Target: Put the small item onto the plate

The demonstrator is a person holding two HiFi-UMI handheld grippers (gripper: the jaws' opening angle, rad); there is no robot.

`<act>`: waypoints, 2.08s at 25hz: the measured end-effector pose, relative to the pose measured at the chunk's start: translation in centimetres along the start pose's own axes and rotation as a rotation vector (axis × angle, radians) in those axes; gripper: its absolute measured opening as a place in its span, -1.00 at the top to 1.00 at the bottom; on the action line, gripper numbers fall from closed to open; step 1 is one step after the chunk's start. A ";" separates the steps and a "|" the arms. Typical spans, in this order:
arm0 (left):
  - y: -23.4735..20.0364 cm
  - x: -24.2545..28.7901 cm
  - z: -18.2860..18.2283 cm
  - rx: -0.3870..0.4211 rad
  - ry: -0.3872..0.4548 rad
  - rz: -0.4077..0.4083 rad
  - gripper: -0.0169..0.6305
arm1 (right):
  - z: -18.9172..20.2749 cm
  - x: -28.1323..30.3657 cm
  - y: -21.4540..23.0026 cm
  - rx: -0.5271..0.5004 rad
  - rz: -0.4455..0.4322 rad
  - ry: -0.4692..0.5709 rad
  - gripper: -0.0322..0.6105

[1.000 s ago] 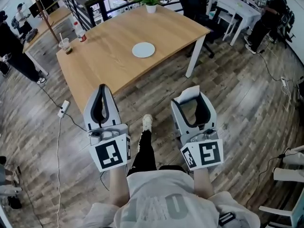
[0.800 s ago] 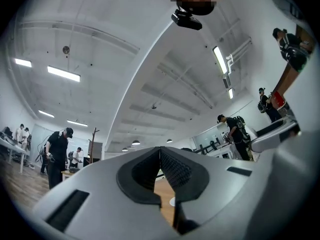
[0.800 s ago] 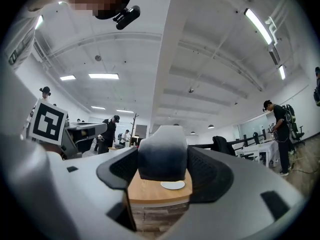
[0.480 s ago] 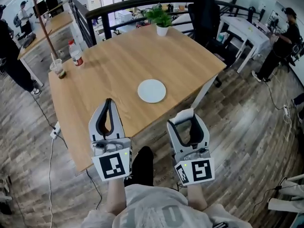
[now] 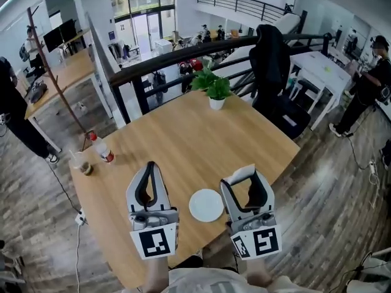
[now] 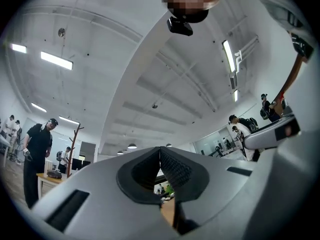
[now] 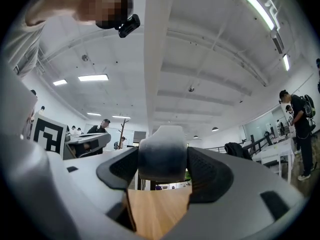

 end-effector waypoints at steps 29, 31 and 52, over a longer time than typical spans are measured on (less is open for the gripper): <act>1.9 3.9 3.8 0.015 -0.141 -0.078 0.92 | 1.7 5.1 1.4 0.002 -0.168 -0.042 -0.06; 1.7 3.8 4.3 0.024 -0.164 -0.082 0.92 | 1.8 5.7 1.5 0.003 -0.182 -0.055 -0.06; -1.2 -4.5 15.9 -0.162 -0.367 -0.214 0.92 | 18.0 2.5 -8.3 -0.201 -0.670 -0.574 -0.06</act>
Point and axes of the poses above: the fingertips, and each gripper's own axes: x forward along the fingers, y to its right, z out of its underside, the point moved 1 cm from there along -x, backward along the fingers, and after that the axes turned 13 degrees about -x, right-handed, at the moved point
